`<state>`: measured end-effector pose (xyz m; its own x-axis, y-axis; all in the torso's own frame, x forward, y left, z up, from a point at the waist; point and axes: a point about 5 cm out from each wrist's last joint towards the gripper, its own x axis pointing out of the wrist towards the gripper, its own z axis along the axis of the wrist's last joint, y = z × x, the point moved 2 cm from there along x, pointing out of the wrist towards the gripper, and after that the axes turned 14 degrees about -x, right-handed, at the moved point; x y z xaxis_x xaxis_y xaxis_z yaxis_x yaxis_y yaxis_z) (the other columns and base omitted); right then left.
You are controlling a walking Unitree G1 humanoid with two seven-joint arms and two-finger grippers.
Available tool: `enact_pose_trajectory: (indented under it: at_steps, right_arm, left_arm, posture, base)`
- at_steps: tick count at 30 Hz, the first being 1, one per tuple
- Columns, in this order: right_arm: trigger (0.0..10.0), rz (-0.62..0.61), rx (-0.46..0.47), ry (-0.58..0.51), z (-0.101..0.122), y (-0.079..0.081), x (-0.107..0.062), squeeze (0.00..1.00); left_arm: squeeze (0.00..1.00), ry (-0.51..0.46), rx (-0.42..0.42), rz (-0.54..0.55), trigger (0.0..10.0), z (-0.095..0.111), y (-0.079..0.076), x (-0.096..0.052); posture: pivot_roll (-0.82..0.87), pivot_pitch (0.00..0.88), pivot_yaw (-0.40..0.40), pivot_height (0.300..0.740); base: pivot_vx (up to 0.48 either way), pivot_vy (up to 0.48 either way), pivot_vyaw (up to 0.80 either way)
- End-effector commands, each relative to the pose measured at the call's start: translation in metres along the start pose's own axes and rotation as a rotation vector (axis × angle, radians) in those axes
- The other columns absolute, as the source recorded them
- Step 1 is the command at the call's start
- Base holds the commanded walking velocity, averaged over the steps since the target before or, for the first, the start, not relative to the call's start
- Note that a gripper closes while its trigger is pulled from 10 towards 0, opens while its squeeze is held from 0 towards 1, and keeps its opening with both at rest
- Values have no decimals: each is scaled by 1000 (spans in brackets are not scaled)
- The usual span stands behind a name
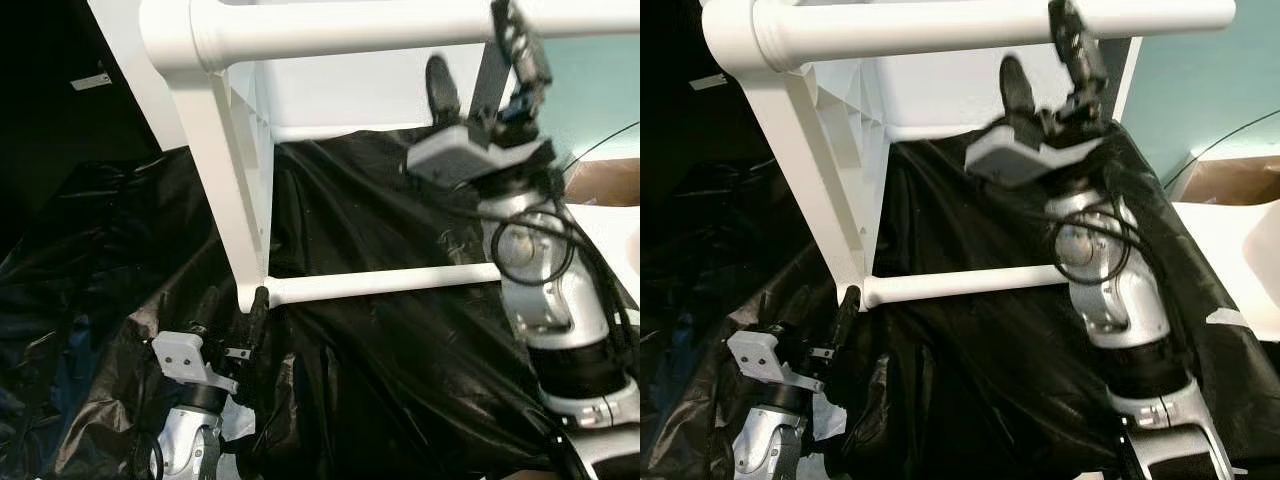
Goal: Building children table
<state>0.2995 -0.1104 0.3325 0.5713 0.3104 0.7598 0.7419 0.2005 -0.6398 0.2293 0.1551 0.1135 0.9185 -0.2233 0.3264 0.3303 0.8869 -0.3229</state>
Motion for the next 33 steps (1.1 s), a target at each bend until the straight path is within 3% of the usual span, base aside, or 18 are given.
enact_pose_trajectory:
  at_steps: [1,7,11,20,30,31,33]
  right_arm:
    - [10000,23,-14,-18,2,3,8,0]
    - [10000,46,-26,-29,3,6,19,0]
    - [10000,126,-26,-27,2,19,33,0]
    - [10000,124,-38,-49,11,14,67,0]
    - [10000,179,-45,27,4,23,70,0]
    - [0,211,-51,55,-2,28,68,0]
    - [0,233,-54,74,-6,32,67,0]
  left_arm:
    - [0,2,5,85,10000,-2,8,-1]
    - [0,7,2,87,10000,-4,8,-2]
    - [0,10,-4,89,10000,-7,7,-3]
    - [0,13,-5,80,10000,-8,5,0]
    - [0,20,-6,84,10000,-10,3,-2]
    - [0,20,-7,83,10000,-10,3,-1]
    - [0,19,-7,83,10000,-10,3,-1]
  posture:
    - [-19,0,100,740]
    - [-20,0,93,740]
    - [-16,0,88,740]
    - [-18,0,88,740]
    - [-9,0,88,740]
    - [-13,0,91,740]
    - [-13,0,91,740]
  base:
    - [0,0,0]
    - [0,0,0]
    - [0,0,0]
    - [0,0,0]
    - [0,0,0]
    - [0,0,0]
    - [0,0,0]
